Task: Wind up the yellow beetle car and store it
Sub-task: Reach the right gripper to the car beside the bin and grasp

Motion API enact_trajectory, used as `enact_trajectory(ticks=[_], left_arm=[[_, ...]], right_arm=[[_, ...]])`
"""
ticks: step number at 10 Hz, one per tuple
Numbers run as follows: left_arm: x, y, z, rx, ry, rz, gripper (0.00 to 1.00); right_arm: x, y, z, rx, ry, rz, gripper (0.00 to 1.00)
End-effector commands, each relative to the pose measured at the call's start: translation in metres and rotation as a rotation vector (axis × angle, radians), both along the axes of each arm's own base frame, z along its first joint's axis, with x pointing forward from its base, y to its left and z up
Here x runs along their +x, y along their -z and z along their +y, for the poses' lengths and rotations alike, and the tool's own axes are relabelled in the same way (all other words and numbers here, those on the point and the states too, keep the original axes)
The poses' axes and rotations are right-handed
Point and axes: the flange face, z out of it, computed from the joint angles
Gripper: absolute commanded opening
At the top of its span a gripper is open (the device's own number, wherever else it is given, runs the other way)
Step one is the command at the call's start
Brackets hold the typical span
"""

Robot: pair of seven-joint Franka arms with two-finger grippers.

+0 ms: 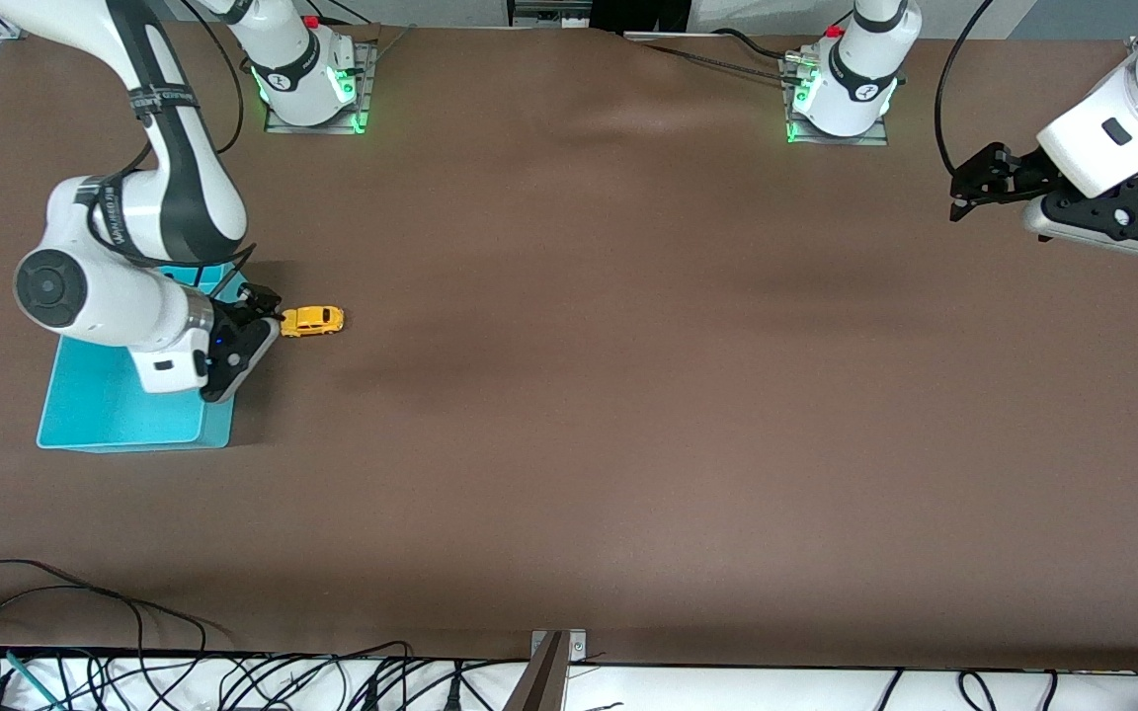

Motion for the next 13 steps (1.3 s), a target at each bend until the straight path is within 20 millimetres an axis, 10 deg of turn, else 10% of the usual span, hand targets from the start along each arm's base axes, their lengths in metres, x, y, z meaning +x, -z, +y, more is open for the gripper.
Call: enact_trajectory(ticks=[1,6,11,13], left_arm=[[-0.001,0.005,0.001,-0.034,-0.036,0.02,1.0],[0.005,0.007,0.011,-0.037,-0.051,0.023,1.0],[0.005,0.008,0.012,-0.037,-0.05,0.025,1.0],[0.005,0.008,0.012,-0.038,-0.053,0.025,1.0]], right_arm=[[-0.035,0.028,-0.003,0.043,-0.213,-0.023,1.0],[-0.077,0.071,0.009,0.069,-0.399,-0.056,1.0],[-0.076,0.102,0.012,0.079,-0.537,-0.094,0.96],[-0.077,0.107,0.012,0.077,-0.539,-0.097,0.77]])
